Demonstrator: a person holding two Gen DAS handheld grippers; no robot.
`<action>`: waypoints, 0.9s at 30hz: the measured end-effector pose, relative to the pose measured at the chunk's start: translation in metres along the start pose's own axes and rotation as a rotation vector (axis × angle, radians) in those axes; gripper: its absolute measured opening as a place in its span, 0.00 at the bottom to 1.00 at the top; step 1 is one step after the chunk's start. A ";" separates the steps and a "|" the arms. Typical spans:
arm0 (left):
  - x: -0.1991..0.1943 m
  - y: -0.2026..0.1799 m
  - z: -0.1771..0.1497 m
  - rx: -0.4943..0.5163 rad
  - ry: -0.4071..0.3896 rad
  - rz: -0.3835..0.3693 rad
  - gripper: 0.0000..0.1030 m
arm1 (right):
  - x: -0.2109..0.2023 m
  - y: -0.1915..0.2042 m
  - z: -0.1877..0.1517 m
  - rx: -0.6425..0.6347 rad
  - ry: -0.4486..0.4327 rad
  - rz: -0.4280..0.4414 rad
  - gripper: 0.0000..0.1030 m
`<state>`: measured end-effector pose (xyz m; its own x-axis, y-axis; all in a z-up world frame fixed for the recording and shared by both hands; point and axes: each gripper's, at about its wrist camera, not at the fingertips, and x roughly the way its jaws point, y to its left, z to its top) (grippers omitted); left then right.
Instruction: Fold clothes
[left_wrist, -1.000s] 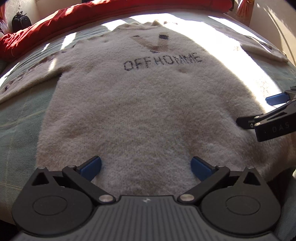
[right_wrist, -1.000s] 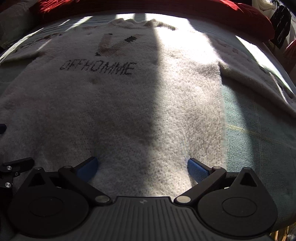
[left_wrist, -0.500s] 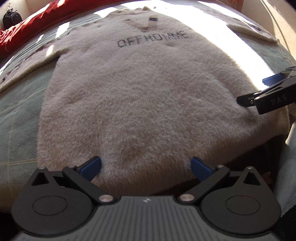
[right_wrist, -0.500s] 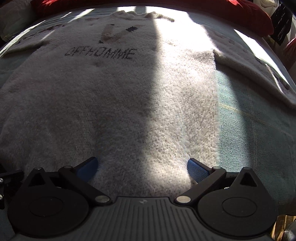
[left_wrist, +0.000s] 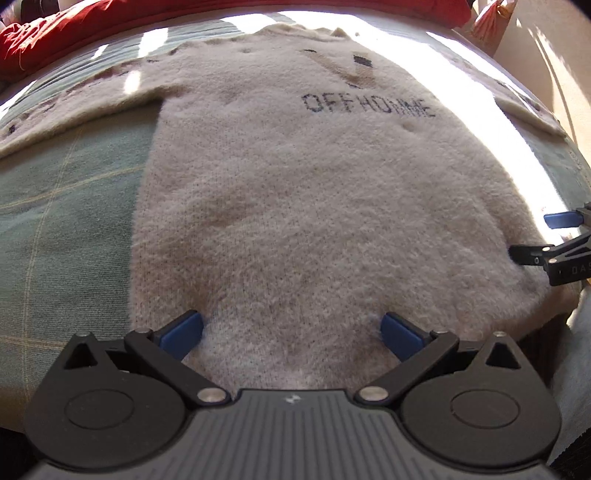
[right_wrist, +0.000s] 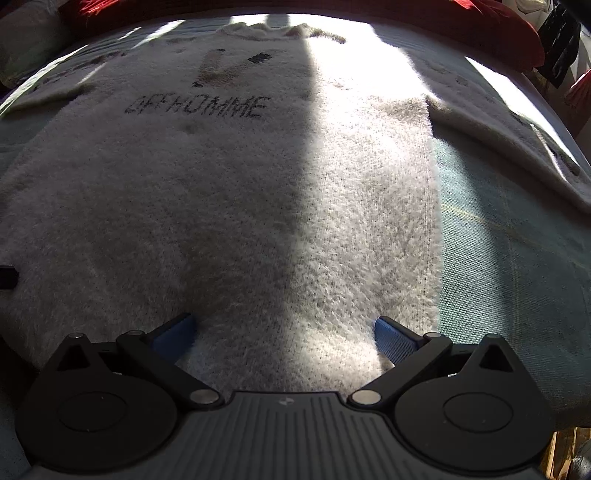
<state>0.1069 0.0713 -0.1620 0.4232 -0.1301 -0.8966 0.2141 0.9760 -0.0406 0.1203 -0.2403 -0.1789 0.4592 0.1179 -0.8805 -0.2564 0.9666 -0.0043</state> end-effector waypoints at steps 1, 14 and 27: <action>-0.002 0.000 -0.006 0.016 -0.002 0.012 0.99 | -0.001 -0.001 -0.002 -0.013 -0.014 0.006 1.00; 0.001 -0.024 0.032 0.125 -0.027 -0.016 0.99 | -0.034 0.081 0.018 -0.794 -0.115 0.231 1.00; -0.012 -0.002 0.008 0.101 -0.021 -0.043 0.99 | -0.029 0.000 -0.024 -0.510 0.001 0.232 1.00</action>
<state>0.1087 0.0695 -0.1479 0.4293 -0.1765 -0.8857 0.3197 0.9469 -0.0337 0.0867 -0.2491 -0.1650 0.3408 0.3143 -0.8861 -0.7300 0.6823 -0.0388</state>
